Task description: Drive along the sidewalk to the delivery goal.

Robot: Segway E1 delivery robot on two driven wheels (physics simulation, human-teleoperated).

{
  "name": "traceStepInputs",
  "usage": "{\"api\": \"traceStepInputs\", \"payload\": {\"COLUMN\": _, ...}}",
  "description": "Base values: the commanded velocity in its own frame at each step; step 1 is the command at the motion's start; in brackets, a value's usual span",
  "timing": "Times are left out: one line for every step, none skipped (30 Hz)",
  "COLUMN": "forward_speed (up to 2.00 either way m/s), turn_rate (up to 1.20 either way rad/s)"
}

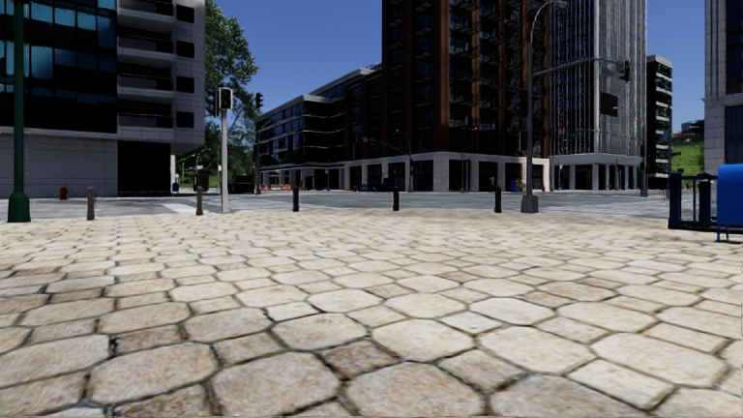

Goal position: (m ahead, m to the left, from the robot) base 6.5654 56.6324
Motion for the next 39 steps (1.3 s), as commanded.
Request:
{"api": "traceStepInputs", "payload": {"forward_speed": 2.00, "turn_rate": 0.00}}
{"api": "traceStepInputs", "payload": {"forward_speed": 2.00, "turn_rate": 0.00}}
{"api": "traceStepInputs", "payload": {"forward_speed": 2.00, "turn_rate": 0.00}}
{"api": "traceStepInputs", "payload": {"forward_speed": 2.00, "turn_rate": 0.00}}
{"api": "traceStepInputs", "payload": {"forward_speed": 2.00, "turn_rate": 0.00}}
{"api": "traceStepInputs", "payload": {"forward_speed": 2.00, "turn_rate": 0.00}}
{"api": "traceStepInputs", "payload": {"forward_speed": 2.00, "turn_rate": 0.00}}
{"api": "traceStepInputs", "payload": {"forward_speed": 2.00, "turn_rate": 0.00}}
{"api": "traceStepInputs", "payload": {"forward_speed": 2.00, "turn_rate": 0.00}}
{"api": "traceStepInputs", "payload": {"forward_speed": 2.00, "turn_rate": 0.00}}
{"api": "traceStepInputs", "payload": {"forward_speed": 2.00, "turn_rate": 0.00}}
{"api": "traceStepInputs", "payload": {"forward_speed": 2.00, "turn_rate": 0.00}}
{"api": "traceStepInputs", "payload": {"forward_speed": 2.00, "turn_rate": 0.00}}
{"api": "traceStepInputs", "payload": {"forward_speed": 2.00, "turn_rate": 0.00}}
{"api": "traceStepInputs", "payload": {"forward_speed": 2.00, "turn_rate": 0.00}}
{"api": "traceStepInputs", "payload": {"forward_speed": 2.00, "turn_rate": 0.00}}
{"api": "traceStepInputs", "payload": {"forward_speed": 2.00, "turn_rate": 0.00}}
{"api": "traceStepInputs", "payload": {"forward_speed": 2.00, "turn_rate": 0.00}}
{"api": "traceStepInputs", "payload": {"forward_speed": 2.00, "turn_rate": 0.00}}
{"api": "traceStepInputs", "payload": {"forward_speed": 2.00, "turn_rate": 0.00}}
{"api": "traceStepInputs", "payload": {"forward_speed": 2.00, "turn_rate": 0.00}}
{"api": "traceStepInputs", "payload": {"forward_speed": 2.00, "turn_rate": 0.00}}
{"api": "traceStepInputs", "payload": {"forward_speed": 2.00, "turn_rate": 0.00}}
{"api": "traceStepInputs", "payload": {"forward_speed": 2.00, "turn_rate": 0.00}}
{"api": "traceStepInputs", "payload": {"forward_speed": 2.00, "turn_rate": 0.00}}
{"api": "traceStepInputs", "payload": {"forward_speed": 2.00, "turn_rate": 0.00}}
{"api": "traceStepInputs", "payload": {"forward_speed": 2.00, "turn_rate": 0.00}}
{"api": "traceStepInputs", "payload": {"forward_speed": 2.00, "turn_rate": 0.00}}
{"api": "traceStepInputs", "payload": {"forward_speed": 2.00, "turn_rate": 0.00}}
{"api": "traceStepInputs", "payload": {"forward_speed": 2.00, "turn_rate": 0.00}}
{"api": "traceStepInputs", "payload": {"forward_speed": 2.00, "turn_rate": 0.00}}
{"api": "traceStepInputs", "payload": {"forward_speed": 2.00, "turn_rate": 0.00}}
{"api": "traceStepInputs", "payload": {"forward_speed": 2.00, "turn_rate": 0.00}}
{"api": "traceStepInputs", "payload": {"forward_speed": 2.00, "turn_rate": 0.00}}
{"api": "traceStepInputs", "payload": {"forward_speed": 2.00, "turn_rate": 0.00}}
{"api": "traceStepInputs", "payload": {"forward_speed": 2.00, "turn_rate": 0.00}}
{"api": "traceStepInputs", "payload": {"forward_speed": 2.00, "turn_rate": 0.00}}
{"api": "traceStepInputs", "payload": {"forward_speed": 2.00, "turn_rate": 0.00}}
{"api": "traceStepInputs", "payload": {"forward_speed": 2.00, "turn_rate": 0.00}}
